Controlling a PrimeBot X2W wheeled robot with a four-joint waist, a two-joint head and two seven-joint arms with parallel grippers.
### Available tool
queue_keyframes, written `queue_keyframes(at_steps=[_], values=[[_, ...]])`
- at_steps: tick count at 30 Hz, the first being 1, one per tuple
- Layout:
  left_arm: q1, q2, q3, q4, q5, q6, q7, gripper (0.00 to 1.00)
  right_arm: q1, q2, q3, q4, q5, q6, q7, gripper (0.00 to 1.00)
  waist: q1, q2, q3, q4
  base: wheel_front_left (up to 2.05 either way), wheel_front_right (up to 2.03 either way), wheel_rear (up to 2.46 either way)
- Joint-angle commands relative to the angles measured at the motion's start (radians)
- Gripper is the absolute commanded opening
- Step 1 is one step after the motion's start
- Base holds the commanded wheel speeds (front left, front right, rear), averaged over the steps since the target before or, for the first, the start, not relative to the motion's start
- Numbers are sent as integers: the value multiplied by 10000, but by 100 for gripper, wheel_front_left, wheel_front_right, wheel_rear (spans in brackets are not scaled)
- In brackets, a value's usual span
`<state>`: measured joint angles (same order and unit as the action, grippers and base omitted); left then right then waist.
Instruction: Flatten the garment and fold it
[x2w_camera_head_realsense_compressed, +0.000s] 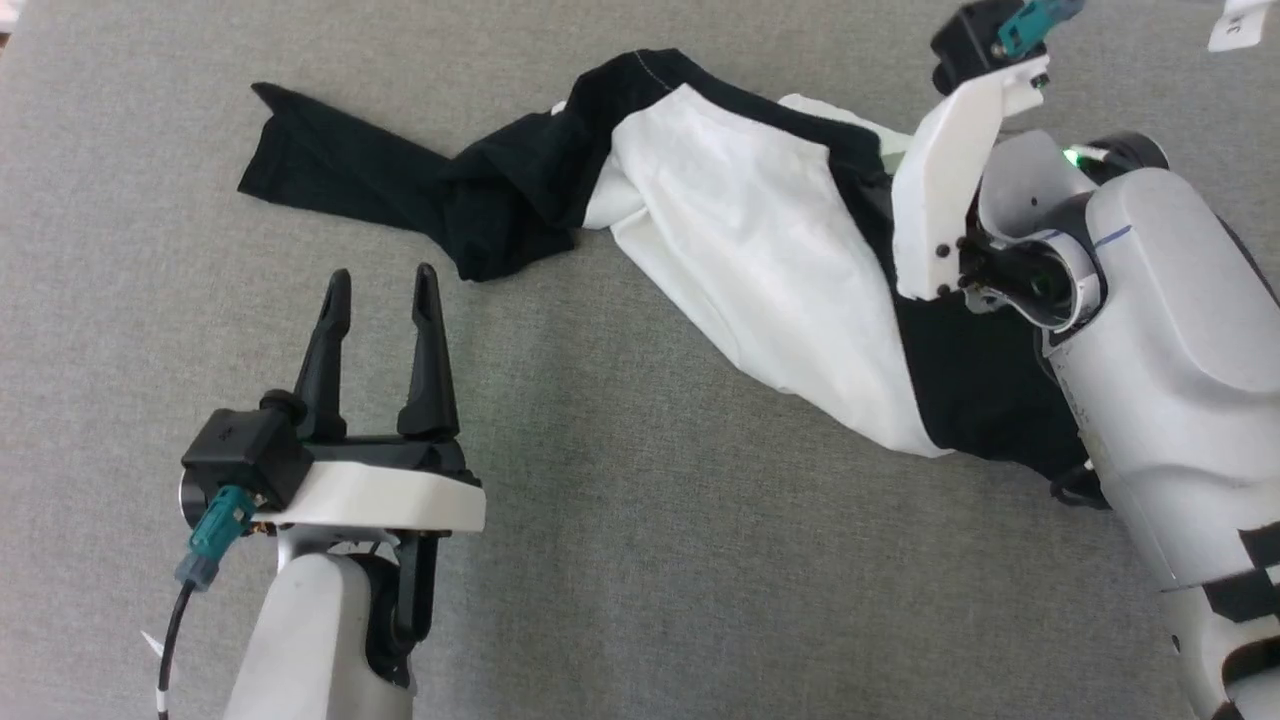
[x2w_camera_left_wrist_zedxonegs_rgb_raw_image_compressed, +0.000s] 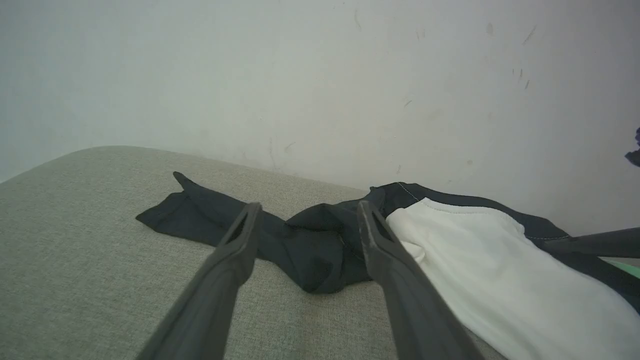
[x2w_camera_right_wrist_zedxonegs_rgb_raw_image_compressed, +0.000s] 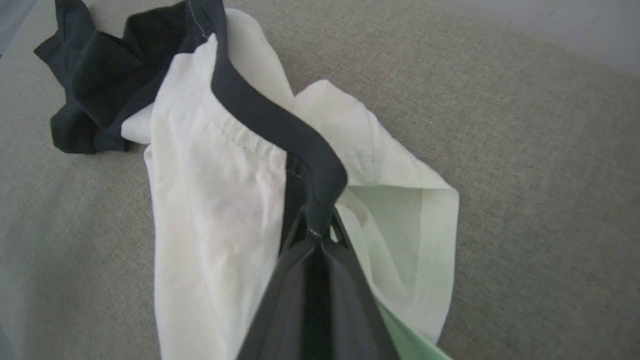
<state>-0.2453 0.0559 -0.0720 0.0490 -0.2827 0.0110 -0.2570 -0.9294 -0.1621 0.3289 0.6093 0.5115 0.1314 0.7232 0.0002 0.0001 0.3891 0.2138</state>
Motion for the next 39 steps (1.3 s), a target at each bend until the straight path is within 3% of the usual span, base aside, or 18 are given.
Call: queue_keyframes(at_steps=[1,5,7,8,9,13,17,21,22,23,26,29,34,36,39], values=[[-8,-54,-4,81,-12,65,-47,100,137,-125,249,-632,339,-7,-187,0,-2,-1,-257,-166,0,0,0],[125,-55,79,140,80,84,-47,100,763,-505,919,-2006,796,-7,-445,0,-2,-1,-641,-358,0,0,0],[363,-55,304,213,230,32,-47,100,1716,-1170,1814,-3889,1194,-7,-509,0,-2,-1,-1108,-618,0,0,0],[363,-55,304,213,230,32,-47,100,1716,-1170,1814,-3889,1194,-7,-509,0,-2,-1,-1108,-618,0,0,0],[550,-55,467,238,345,-12,-47,100,2490,-1663,2373,-5253,1395,-7,-500,0,-2,-1,-1418,-812,0,0,0],[936,-56,719,199,518,-50,-47,100,4281,-2578,3119,-7444,1512,-7,-96,0,-2,-1,-1900,-1174,0,0,0],[1190,-56,897,132,613,-82,-47,100,6136,-3231,3618,-8476,1184,-7,449,0,-2,-1,-2175,-1460,0,0,0],[1309,-56,957,104,654,-90,-47,100,7209,-3524,3925,-8560,774,-7,741,2,-2,-1,-2295,-1623,0,0,0],[1337,-56,960,104,665,-107,-47,100,7445,-3597,3991,-8554,597,-7,753,63,-2,-1,-2325,-1661,0,0,0],[1366,-56,965,110,679,-121,-47,100,7691,-3593,3940,-8490,497,-7,748,100,-2,-1,-2364,-1702,0,0,0],[1463,-56,957,128,719,-145,-47,100,8334,-3282,3241,-8392,293,-7,467,100,-2,-1,-2470,-1776,0,0,0],[1542,-56,954,153,734,-175,-47,100,8779,-2632,1903,-8548,-140,-7,-386,100,-2,-1,-2557,-1792,0,0,0],[1586,-56,896,179,701,-188,-47,100,9223,-759,-948,-8708,-1619,-7,-2596,100,-2,-1,-2607,-1731,0,0,0],[1575,-56,837,196,680,-186,-47,100,9270,31,-1802,-8507,-2236,-7,-2970,100,-2,-1,-2603,-1693,0,0,0],[1502,-56,747,236,655,-195,-47,100,8997,686,-2631,-7793,-2977,-7,-2963,100,-2,-1,-2529,-1614,0,0,0]])
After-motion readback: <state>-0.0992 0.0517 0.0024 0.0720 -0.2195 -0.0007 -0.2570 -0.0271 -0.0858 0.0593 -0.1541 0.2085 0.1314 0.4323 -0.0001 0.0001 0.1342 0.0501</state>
